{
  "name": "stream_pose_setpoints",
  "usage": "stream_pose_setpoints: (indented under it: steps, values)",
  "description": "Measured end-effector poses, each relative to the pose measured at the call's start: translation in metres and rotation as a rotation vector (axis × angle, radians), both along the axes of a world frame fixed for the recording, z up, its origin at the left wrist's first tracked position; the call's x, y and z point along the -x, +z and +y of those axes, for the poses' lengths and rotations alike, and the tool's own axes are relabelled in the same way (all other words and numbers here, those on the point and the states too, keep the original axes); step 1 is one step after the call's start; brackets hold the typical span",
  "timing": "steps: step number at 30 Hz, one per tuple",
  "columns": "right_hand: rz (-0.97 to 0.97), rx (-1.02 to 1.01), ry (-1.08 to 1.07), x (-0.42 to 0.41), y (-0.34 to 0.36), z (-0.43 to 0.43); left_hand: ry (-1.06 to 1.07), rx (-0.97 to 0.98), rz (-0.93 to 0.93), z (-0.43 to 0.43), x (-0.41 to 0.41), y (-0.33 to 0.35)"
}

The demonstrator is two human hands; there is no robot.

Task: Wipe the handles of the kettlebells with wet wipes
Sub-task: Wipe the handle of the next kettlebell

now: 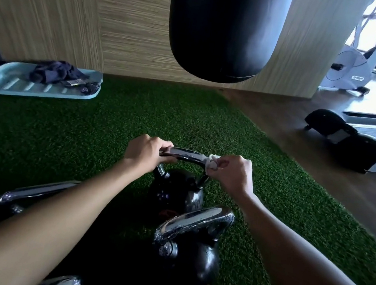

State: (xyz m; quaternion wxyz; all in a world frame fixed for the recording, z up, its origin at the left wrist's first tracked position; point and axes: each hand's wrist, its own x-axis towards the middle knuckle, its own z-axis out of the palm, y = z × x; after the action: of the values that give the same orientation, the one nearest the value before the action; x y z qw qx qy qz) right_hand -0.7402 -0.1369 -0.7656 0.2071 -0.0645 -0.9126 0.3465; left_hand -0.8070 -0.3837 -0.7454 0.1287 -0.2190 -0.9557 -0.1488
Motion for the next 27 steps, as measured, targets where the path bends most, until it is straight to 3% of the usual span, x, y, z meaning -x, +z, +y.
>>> stream_pose_setpoints:
  steps: [11,19,23,27]
  values:
    - [-0.002,-0.101,0.009,0.031,-0.005,0.0,0.174,0.06,0.029,0.004,-0.013,-0.007]
    - [-0.003,-0.007,0.045,0.008,0.02,0.003,0.195,0.085,-0.026,0.008,-0.017,-0.004]
    - [-0.117,-0.148,0.246,-0.031,0.05,0.0,0.199,0.181,-0.161,0.009,-0.024,0.012]
    - [-0.283,-0.352,0.373,-0.077,0.091,0.004,0.071,0.019,-0.37,0.003,-0.036,0.041]
